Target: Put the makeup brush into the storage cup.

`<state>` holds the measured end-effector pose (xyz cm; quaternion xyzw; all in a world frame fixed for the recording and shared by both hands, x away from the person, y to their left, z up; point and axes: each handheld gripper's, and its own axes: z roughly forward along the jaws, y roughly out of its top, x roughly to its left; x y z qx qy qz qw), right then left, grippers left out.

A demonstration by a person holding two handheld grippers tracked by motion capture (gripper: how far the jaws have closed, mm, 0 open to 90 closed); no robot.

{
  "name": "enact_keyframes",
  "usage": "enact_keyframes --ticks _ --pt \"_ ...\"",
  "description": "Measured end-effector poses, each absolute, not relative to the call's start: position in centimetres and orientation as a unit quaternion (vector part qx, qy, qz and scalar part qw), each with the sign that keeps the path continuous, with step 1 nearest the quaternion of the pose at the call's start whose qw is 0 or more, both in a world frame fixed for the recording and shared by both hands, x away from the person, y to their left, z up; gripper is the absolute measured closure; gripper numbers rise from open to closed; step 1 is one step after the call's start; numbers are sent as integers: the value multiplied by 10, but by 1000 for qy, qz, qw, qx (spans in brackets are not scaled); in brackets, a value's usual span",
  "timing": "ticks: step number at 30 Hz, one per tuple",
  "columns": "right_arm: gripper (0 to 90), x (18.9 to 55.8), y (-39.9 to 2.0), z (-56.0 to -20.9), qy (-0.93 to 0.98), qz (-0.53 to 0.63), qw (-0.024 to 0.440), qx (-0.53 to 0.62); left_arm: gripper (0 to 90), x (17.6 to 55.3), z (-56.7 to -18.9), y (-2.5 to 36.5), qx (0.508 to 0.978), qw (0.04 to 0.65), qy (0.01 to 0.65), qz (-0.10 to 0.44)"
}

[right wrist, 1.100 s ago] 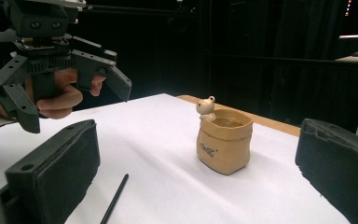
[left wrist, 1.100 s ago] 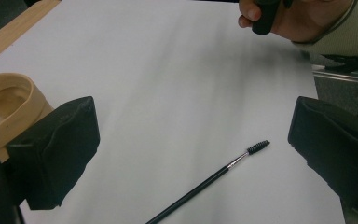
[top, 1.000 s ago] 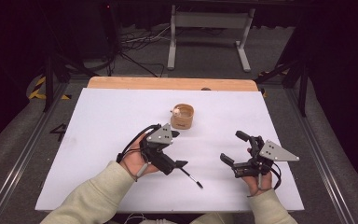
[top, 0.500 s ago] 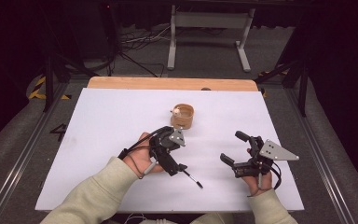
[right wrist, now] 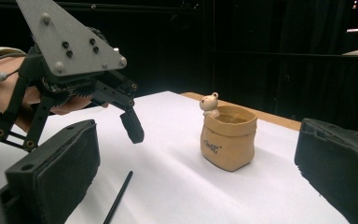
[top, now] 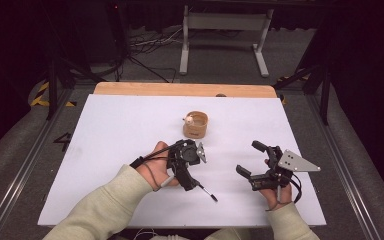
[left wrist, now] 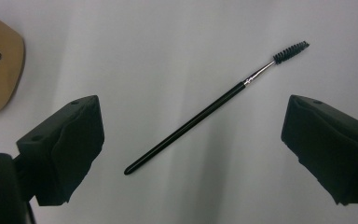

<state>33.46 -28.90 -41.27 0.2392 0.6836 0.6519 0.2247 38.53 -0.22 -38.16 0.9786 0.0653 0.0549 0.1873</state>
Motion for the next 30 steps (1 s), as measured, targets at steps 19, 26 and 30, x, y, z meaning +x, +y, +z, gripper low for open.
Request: enact_keyframes --ticks 19,26,30 --pt "3 335 -291 -413 684 654 217 238 115 396 -400 -15 990 126 49 39" --pt "4 335 -291 -413 686 653 216 237 129 397 -404 -16 991 122 47 38" --pt "4 336 -291 -414 687 653 214 239 141 399 -405 -17 992 117 47 31"
